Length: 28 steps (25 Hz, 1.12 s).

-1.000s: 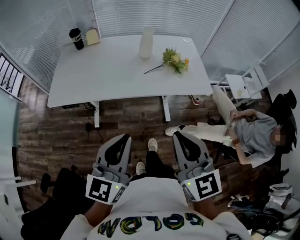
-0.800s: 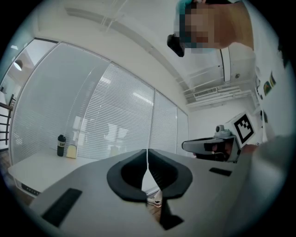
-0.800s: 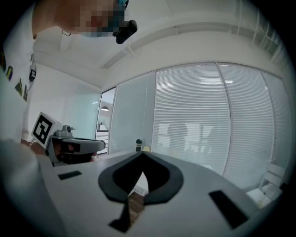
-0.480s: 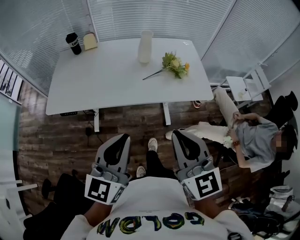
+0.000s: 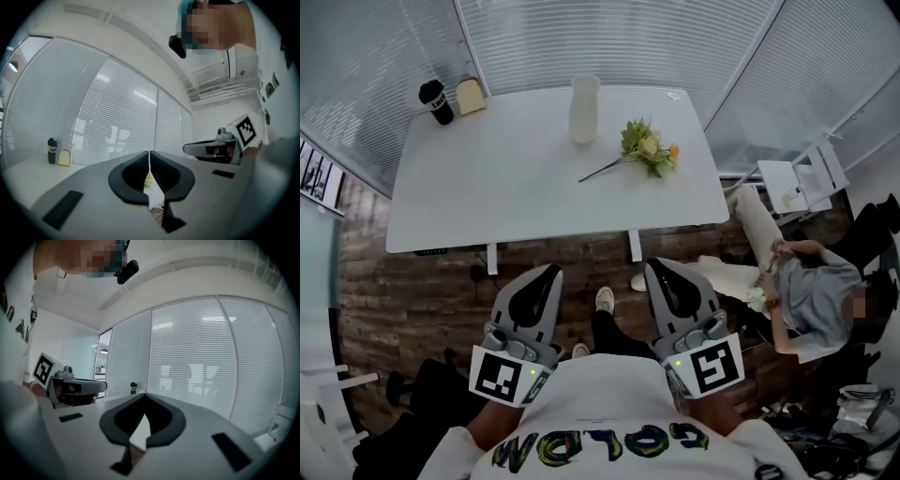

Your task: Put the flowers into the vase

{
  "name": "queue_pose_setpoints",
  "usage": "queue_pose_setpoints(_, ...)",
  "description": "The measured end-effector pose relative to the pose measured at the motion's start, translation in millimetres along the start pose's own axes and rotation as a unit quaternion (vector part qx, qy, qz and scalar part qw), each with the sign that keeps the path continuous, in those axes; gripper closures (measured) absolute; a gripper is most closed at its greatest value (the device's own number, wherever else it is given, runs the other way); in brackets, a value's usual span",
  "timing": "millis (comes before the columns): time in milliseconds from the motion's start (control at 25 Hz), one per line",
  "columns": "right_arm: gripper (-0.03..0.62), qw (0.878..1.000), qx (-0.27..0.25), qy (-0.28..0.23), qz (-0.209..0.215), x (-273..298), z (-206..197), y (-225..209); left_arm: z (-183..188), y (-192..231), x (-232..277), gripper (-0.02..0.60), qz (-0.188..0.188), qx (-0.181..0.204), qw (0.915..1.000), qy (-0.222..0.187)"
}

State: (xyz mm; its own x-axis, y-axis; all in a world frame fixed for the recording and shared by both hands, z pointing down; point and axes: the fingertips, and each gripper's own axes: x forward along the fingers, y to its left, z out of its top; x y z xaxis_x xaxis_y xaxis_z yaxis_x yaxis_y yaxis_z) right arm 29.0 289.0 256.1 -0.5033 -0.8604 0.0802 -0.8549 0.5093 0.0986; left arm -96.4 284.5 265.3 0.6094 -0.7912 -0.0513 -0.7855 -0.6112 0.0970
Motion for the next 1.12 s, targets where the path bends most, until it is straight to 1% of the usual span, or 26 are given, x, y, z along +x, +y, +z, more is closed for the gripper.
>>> queue_pose_setpoints(440, 0.585, 1.0, 0.01, 0.005, 0.009, 58, -1, -85, 6, 22, 97, 0.56, 0.009, 0.003, 0.9999, 0.008)
queue_pose_setpoints(720, 0.583, 1.0, 0.022, 0.009, 0.019, 90, -8, -134, 3, 37, 152, 0.56, 0.022, 0.007, 0.9996, 0.016)
queue_pose_setpoints(880, 0.583, 0.999, 0.027, 0.013, 0.028, 108, -11, -159, -2, 44, 183, 0.56, 0.03, 0.002, 0.9991, 0.029)
queue_pose_setpoints(1120, 0.584, 0.998, 0.036, 0.02, 0.043, 131, -22, -188, -11, 54, 221, 0.56, 0.046, 0.002, 0.9985, 0.029)
